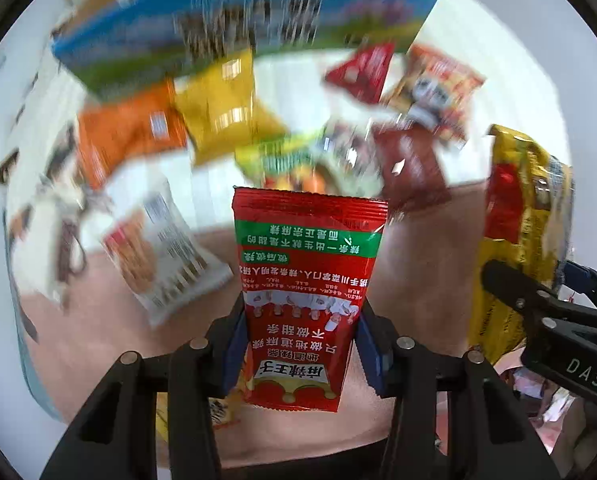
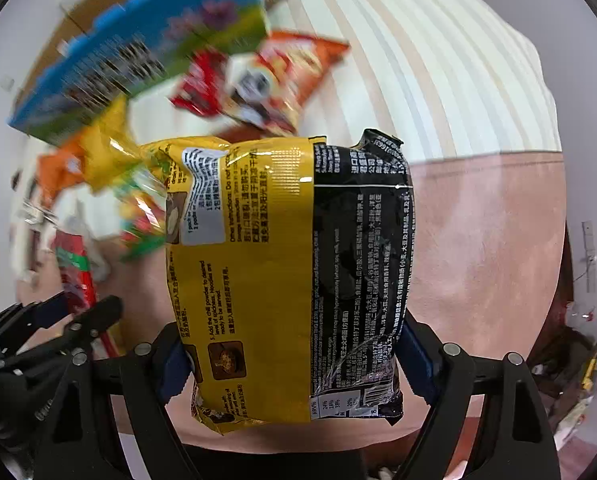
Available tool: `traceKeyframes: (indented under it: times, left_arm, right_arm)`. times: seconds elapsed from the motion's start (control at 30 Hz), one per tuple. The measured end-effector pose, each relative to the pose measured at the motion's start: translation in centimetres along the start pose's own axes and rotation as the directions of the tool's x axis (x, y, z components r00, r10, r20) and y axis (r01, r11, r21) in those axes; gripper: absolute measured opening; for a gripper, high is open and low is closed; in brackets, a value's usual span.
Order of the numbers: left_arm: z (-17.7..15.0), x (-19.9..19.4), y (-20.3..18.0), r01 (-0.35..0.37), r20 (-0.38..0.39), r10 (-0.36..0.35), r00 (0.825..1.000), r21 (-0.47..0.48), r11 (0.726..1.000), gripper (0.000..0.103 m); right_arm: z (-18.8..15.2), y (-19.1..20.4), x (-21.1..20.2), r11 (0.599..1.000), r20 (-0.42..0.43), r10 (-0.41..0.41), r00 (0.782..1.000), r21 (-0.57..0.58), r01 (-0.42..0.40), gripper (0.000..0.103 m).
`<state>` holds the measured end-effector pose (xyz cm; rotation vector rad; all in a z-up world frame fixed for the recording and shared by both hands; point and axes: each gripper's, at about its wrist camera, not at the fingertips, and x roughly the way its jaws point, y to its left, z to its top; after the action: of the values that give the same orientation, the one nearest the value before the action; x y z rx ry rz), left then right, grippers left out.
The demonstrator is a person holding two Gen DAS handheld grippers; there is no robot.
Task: Organize snacks
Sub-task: 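Carry both packets into the cardboard box and open both tools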
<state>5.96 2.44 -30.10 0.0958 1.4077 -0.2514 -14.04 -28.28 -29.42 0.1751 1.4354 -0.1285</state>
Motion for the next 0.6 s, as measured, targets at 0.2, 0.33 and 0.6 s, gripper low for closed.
traceKeyframes:
  times: [0.2, 0.33, 0.6]
  left_arm:
    - [1.5, -7.1, 1.9, 0.032, 0.124, -0.032, 0.992, 0.001, 0.999, 0.045]
    - [4.4, -11.8, 2.9, 0.036, 0.209, -0.032, 0.977, -0.013, 0.999, 0.045]
    - [13.4, -15.3, 5.1, 0.100, 0.248, -0.072, 0.966, -0.102, 0.990, 0.045]
  right_arm:
    - [0.1, 0.6, -5.6, 0.997, 0.092, 0.074, 0.993, -0.022, -0.072, 0.088]
    - [2.1, 1.8, -10.2, 0.990, 0.152, 0.132, 0.980, -0.068, -0.123, 0.088]
    - [7.8, 3.4, -15.6, 0.969, 0.227, 0.225, 0.947, -0.156, -0.193, 0.088]
